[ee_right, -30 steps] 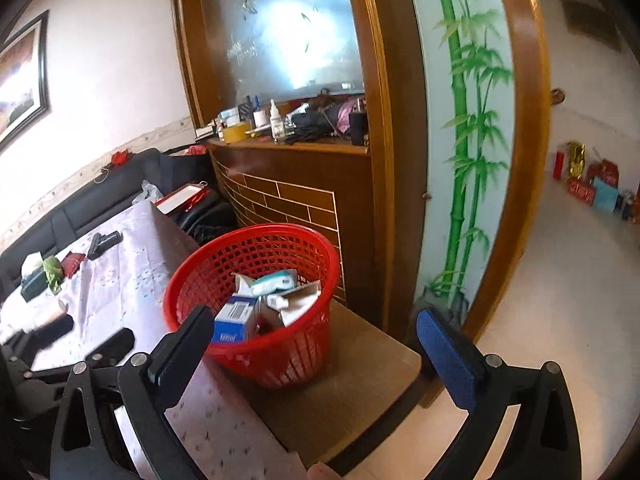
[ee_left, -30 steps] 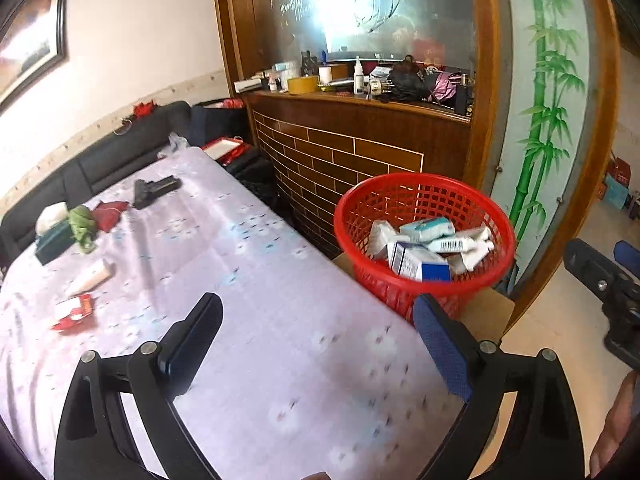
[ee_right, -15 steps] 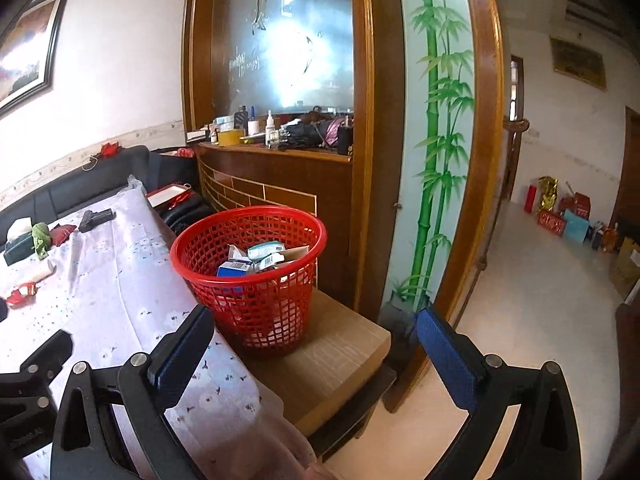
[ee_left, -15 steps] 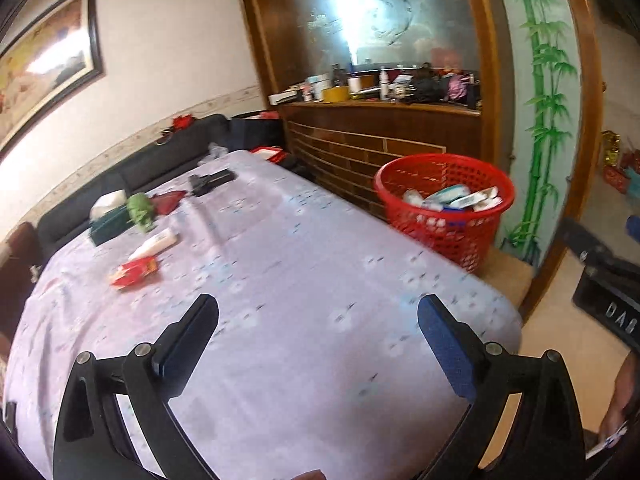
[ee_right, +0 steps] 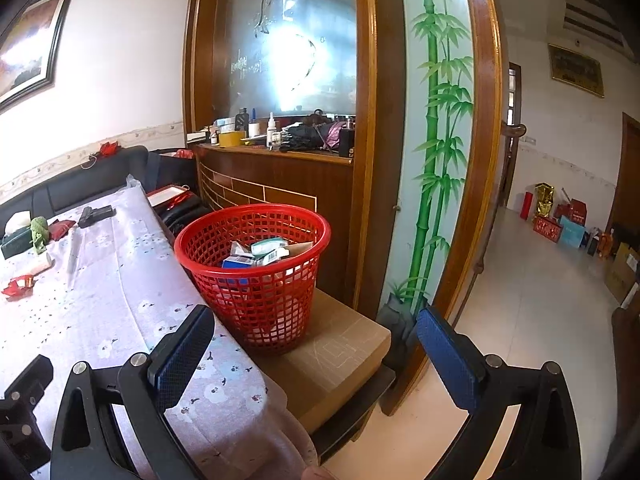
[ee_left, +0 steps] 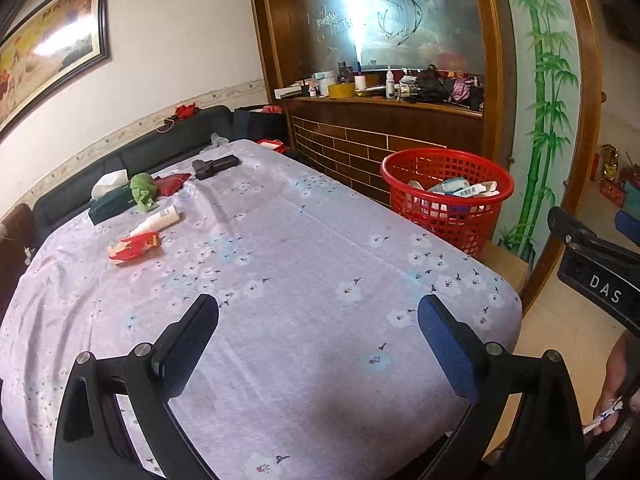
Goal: Collect trash
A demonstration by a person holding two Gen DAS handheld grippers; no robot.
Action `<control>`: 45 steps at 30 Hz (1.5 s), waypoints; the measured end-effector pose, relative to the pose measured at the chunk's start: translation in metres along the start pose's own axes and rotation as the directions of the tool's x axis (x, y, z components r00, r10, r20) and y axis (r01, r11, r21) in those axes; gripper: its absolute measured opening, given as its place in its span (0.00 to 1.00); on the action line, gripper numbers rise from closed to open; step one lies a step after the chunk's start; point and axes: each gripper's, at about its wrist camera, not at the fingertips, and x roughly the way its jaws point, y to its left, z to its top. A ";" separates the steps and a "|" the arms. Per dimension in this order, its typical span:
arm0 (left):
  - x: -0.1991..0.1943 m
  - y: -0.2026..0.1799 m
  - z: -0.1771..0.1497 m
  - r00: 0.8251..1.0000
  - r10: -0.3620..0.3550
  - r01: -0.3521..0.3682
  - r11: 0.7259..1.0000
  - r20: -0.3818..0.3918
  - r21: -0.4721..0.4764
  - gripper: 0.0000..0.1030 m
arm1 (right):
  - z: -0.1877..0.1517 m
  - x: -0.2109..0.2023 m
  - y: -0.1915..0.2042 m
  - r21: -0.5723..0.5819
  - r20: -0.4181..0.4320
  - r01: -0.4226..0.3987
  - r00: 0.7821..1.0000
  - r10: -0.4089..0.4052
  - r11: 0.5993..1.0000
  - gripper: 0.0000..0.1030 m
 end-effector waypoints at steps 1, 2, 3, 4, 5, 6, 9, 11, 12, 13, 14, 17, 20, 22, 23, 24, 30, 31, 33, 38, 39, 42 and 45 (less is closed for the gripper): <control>0.000 0.000 0.000 1.000 -0.002 0.002 1.000 -0.002 -0.001 0.96 | 0.000 0.000 0.001 -0.006 0.001 0.001 1.000 -0.001 1.000 1.00; 0.001 0.000 -0.001 1.000 -0.005 0.005 1.000 -0.003 -0.003 0.96 | 0.001 0.000 0.001 -0.008 0.000 0.002 1.000 -0.002 1.000 1.00; 0.001 0.000 -0.001 1.000 -0.007 0.007 1.000 -0.004 -0.005 0.96 | 0.000 0.000 0.001 -0.009 0.000 0.002 1.000 -0.002 1.000 1.00; 0.001 -0.001 -0.002 1.000 -0.006 0.006 1.000 -0.005 -0.004 0.96 | 0.001 0.000 0.001 -0.008 -0.001 0.001 1.000 -0.001 1.000 1.00; 0.001 -0.001 -0.002 1.000 -0.007 0.007 1.000 -0.005 -0.003 0.96 | 0.000 0.000 0.001 -0.007 -0.002 0.001 1.000 -0.001 1.000 1.00; 0.000 -0.001 -0.003 1.000 -0.007 0.007 1.000 -0.005 -0.001 0.96 | 0.000 0.000 0.002 -0.008 -0.004 -0.001 1.000 0.001 1.000 1.00; 0.000 -0.001 -0.004 1.000 -0.006 0.006 1.000 -0.004 0.001 0.96 | 0.000 0.000 0.003 -0.014 -0.004 -0.001 1.000 0.001 1.000 1.00; 0.001 -0.001 -0.004 1.000 -0.008 0.008 1.000 -0.007 0.000 0.96 | 0.000 0.000 0.005 -0.016 -0.004 -0.001 1.000 0.001 1.000 1.00; 0.001 0.000 -0.004 1.000 -0.008 0.008 1.000 -0.009 -0.003 0.96 | 0.000 0.000 0.005 -0.017 -0.005 -0.003 1.000 0.003 1.000 1.00; 0.001 0.000 -0.004 1.000 -0.009 0.009 1.000 -0.012 -0.005 0.96 | 0.000 0.001 0.006 -0.020 -0.007 -0.004 1.000 0.003 1.000 1.00; 0.001 0.002 -0.005 1.000 -0.011 0.011 1.000 -0.013 -0.009 0.96 | 0.000 0.001 0.007 -0.022 -0.007 -0.002 1.000 0.002 1.000 1.00; 0.002 0.004 -0.006 1.000 -0.013 0.012 1.000 -0.017 -0.016 0.96 | 0.000 0.001 0.009 -0.027 -0.007 -0.002 1.000 0.002 1.000 1.00; 0.002 0.005 -0.006 1.000 -0.015 0.015 1.000 -0.018 -0.016 0.96 | 0.001 0.001 0.010 -0.029 -0.007 -0.002 1.000 0.002 1.000 1.00; 0.002 0.005 -0.006 1.000 -0.015 0.014 1.000 -0.019 -0.016 0.96 | 0.001 0.002 0.010 -0.031 -0.010 -0.002 1.000 0.002 1.000 1.00; 0.002 0.006 -0.006 1.000 -0.015 0.015 1.000 -0.021 -0.015 0.96 | 0.001 0.002 0.010 -0.031 -0.010 -0.003 1.000 0.003 1.000 1.00; 0.002 0.006 -0.006 1.000 -0.016 0.016 1.000 -0.021 -0.015 0.96 | 0.001 0.001 0.011 -0.032 -0.010 -0.004 1.000 0.003 0.999 1.00; 0.002 0.006 -0.006 1.000 -0.016 0.015 1.000 -0.021 -0.015 0.96 | 0.000 0.002 0.013 -0.039 -0.014 0.000 1.000 0.000 0.999 1.00; 0.002 0.006 -0.006 1.000 -0.016 0.016 1.000 -0.021 -0.015 0.96 | -0.001 0.002 0.014 -0.039 -0.016 -0.001 1.000 0.000 0.999 1.00; 0.002 0.006 -0.006 1.000 -0.016 0.016 1.000 -0.021 -0.015 0.96 | -0.001 0.002 0.015 -0.040 -0.018 0.000 1.000 0.000 0.999 1.00; 0.003 0.006 -0.007 1.000 -0.018 0.017 1.000 -0.023 -0.017 0.96 | -0.001 0.003 0.015 -0.040 -0.018 -0.002 1.000 0.001 0.999 1.00; 0.003 0.006 -0.007 1.000 -0.017 0.016 1.000 -0.023 -0.016 0.96 | -0.001 0.003 0.015 -0.041 -0.018 -0.002 1.000 0.002 0.999 1.00; 0.003 0.007 -0.007 1.000 -0.018 0.017 1.000 -0.023 -0.016 0.96 | -0.002 0.003 0.015 -0.042 -0.020 -0.003 1.000 0.002 0.999 1.00; 0.003 0.007 -0.007 1.000 -0.017 0.017 1.000 -0.024 -0.016 0.96 | -0.001 0.002 0.015 -0.042 -0.016 0.000 1.000 0.000 0.999 1.00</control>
